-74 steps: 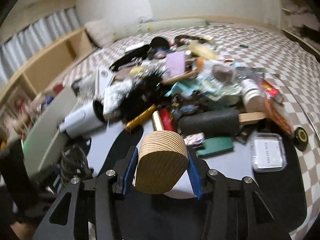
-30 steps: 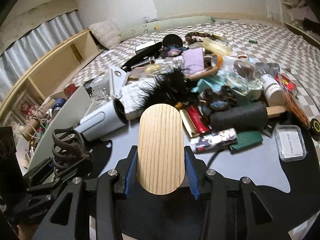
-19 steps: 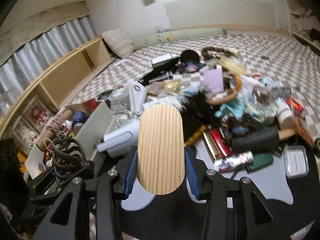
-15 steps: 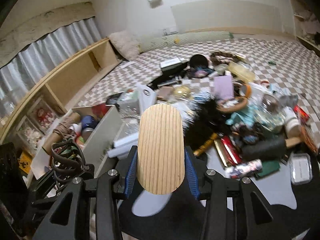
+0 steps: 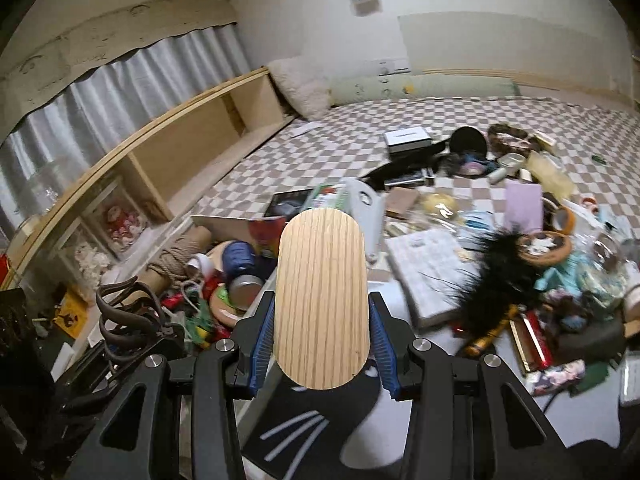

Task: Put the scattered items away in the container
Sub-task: 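Lift the wooden block with the right gripper while the left gripper carries the spiral toward the box, then carry the spiral with the left gripper while the right gripper carries the block over the white box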

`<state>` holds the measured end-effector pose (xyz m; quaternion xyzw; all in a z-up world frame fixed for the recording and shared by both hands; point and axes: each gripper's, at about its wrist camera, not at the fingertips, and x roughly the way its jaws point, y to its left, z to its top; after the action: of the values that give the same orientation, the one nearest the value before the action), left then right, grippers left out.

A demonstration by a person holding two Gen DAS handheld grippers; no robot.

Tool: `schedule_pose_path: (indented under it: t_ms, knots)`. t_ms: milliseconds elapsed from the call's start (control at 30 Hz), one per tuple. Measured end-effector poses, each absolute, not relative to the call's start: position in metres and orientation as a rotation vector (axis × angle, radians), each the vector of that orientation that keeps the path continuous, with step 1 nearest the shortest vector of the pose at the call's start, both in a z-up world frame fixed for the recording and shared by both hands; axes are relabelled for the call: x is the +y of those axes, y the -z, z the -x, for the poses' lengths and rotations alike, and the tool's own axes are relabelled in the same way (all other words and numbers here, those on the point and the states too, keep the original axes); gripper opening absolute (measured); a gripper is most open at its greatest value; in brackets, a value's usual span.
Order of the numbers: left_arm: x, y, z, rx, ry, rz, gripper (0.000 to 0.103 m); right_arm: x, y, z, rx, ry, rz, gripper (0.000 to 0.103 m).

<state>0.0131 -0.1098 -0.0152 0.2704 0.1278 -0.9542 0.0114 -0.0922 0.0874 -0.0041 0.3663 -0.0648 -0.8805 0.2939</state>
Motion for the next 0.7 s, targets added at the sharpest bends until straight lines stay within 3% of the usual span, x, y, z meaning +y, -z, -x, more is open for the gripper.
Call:
schedule_pose_path:
  t_ms: [700]
  knots:
    - [-0.184, 0.002, -0.029, 0.413, 2.769, -0.723, 0.069, 0.015, 0.004, 0.097, -0.128, 2.218, -0.977, 0.046]
